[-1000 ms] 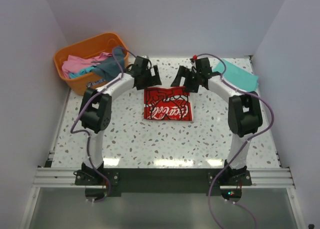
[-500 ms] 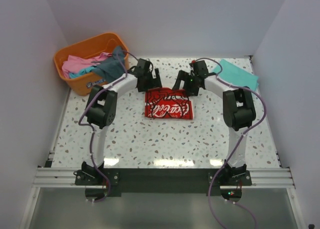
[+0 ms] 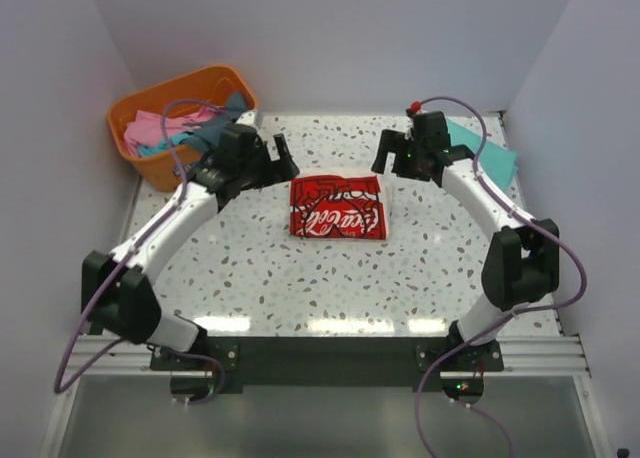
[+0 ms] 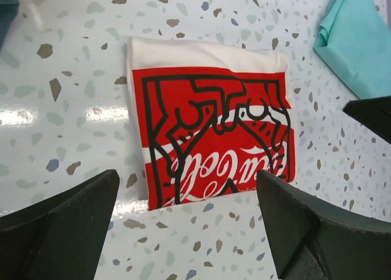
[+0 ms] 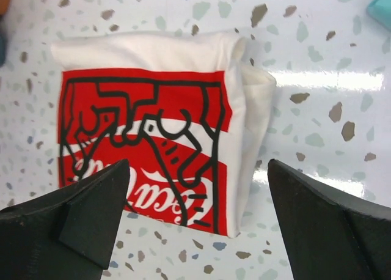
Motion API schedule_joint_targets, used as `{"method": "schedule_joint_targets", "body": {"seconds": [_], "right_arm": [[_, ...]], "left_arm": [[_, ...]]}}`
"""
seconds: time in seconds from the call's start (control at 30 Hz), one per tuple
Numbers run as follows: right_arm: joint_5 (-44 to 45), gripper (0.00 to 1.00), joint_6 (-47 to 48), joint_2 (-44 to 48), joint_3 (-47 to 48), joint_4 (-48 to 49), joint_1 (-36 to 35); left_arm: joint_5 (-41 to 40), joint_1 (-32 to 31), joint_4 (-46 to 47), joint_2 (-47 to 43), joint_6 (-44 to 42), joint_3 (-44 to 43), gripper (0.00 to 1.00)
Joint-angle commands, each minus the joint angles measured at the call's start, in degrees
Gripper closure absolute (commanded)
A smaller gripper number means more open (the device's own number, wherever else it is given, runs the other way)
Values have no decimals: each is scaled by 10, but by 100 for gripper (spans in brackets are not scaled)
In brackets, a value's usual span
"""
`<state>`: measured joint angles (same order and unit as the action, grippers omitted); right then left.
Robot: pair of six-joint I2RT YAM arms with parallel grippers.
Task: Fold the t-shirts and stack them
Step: Fold the tshirt, then neatly place the folded tshirt to the corner
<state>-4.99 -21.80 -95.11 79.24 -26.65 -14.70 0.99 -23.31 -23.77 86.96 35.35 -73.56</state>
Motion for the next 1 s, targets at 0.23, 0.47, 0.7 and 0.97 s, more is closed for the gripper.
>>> {"method": "schedule_joint_targets", "body": {"seconds": [0.23, 0.47, 0.7, 0.97], "right_arm": [[35, 2, 9, -92, -8, -23, -2], [24, 6, -11, -157, 5, 2, -5], [27, 25, -16, -206, 5, 12, -33], [73, 76, -44, -257, 41, 12, -64]], "left_arm": [[-52, -9, -38, -307, 72, 325, 0], [-63, -9, -97, -396, 77, 375, 0], [-81, -9, -125, -419, 74, 375, 0], [-92, -9, -112, -392, 67, 362, 0]]}}
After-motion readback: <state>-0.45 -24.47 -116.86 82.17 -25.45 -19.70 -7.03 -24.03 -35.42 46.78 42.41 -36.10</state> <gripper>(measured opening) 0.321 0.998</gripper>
